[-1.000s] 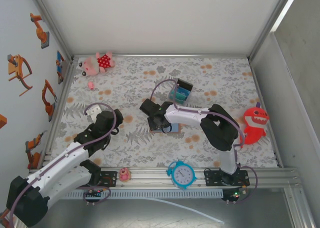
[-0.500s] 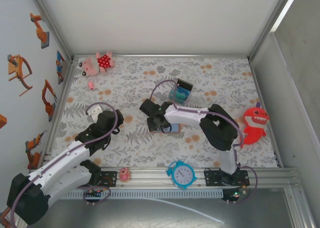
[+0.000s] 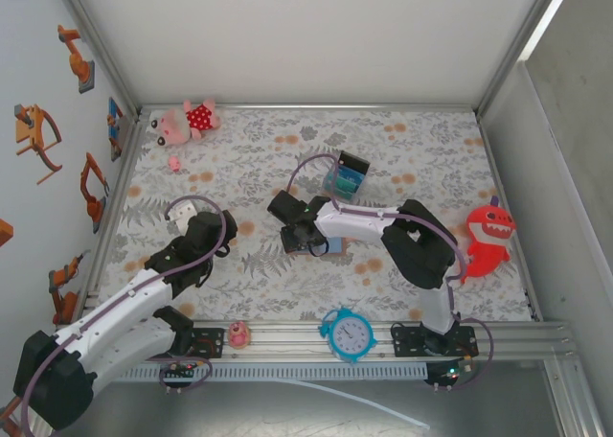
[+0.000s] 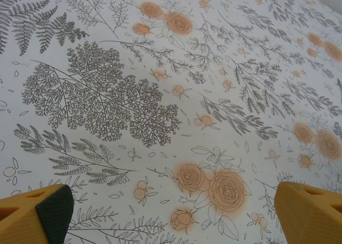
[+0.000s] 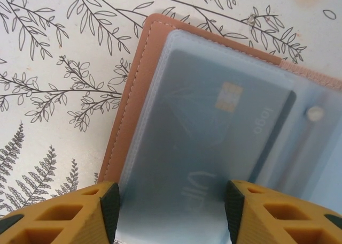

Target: Take the credit cards out of the card holder

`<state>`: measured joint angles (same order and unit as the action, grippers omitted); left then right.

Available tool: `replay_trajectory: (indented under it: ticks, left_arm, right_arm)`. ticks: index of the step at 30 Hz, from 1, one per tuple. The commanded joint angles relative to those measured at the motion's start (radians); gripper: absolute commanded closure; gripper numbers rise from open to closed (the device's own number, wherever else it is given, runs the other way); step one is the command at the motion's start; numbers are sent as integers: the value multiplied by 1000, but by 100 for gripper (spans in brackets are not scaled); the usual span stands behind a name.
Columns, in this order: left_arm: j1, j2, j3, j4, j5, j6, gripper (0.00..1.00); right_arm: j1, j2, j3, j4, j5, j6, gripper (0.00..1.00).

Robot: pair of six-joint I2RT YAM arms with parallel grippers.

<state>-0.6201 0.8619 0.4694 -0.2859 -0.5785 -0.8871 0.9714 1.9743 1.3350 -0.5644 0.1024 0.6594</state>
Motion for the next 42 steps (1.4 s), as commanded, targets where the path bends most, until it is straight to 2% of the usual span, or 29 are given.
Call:
replay_trajectory:
  ticks: [1,8,10,12,26,42]
  left_arm:
    - [5,7,37,-18,8,14,3]
    - [6,22,63,-25,21,34,3]
    - [5,22,68,-28,20,33,3]
    - [4,20,70,-27,19,36,3]
    - [2,-9,67,16,42,73,3]
    - [-11,37,110,36,70,114,3]
  right_arm:
    - [1,29,-53,-28,0,2,50]
    - [-19,0,-74,-28,5,-13,63]
    - [-22,-19,-75,-28,10,-18,74]
    - [-25,-38,-77,-28,19,-24,78]
    - [-44,-128,-92,-51,65,-48,74]
    - [-96,-226,-171,-75,115,-29,65]
